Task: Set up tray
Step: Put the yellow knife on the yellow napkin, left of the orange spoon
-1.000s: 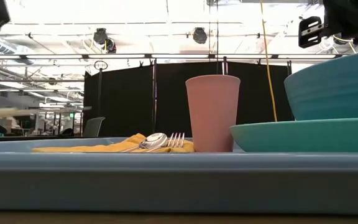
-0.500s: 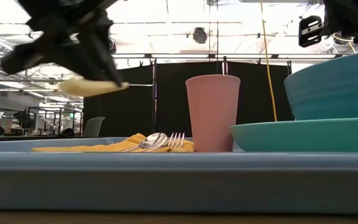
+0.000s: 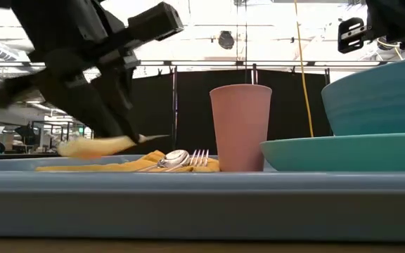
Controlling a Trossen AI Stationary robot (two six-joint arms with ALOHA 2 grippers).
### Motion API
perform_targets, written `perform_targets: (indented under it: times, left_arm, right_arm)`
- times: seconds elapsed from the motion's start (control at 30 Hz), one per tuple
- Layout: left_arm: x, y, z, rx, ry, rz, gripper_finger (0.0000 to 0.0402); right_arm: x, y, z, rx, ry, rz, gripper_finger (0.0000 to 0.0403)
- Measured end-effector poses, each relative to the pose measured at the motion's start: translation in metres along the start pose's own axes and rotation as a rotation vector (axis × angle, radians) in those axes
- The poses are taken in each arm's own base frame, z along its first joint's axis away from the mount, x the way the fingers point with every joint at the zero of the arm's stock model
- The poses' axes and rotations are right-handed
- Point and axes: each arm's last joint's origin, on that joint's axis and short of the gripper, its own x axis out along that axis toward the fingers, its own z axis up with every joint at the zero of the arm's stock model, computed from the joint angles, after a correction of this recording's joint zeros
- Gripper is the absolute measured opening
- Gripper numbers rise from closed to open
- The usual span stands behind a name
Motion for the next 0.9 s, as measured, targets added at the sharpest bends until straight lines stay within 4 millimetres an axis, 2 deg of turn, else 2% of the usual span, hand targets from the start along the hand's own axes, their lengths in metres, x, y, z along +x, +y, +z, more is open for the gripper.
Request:
perform_targets:
  times: [0.17, 0.43, 0.57, 0.9]
  left_arm:
    - [-0.01, -0.008, 0.0, 0.022, 0.049, 0.111, 0.0047]
    - [0.014, -0.005, -0.009, 0.046, 0.089, 0.181, 0.0047]
    - [0.017, -0.005, -0.009, 0.045, 0.099, 0.191, 0.0048]
    - [0.014, -0.005, -0.009, 0.096, 0.145, 0.203, 0.0166]
  right_arm:
    - [0.0, 0.0, 0.0, 0.0, -0.001, 0.0, 0.0]
    - [0.0, 0.0, 0.0, 0.0, -0.001, 0.0, 0.0]
    - [0.0, 0.0, 0.0, 0.0, -0.001, 0.001, 0.0]
    - [0.0, 0.0, 0.0, 0.004, -0.001, 0.0, 0.0]
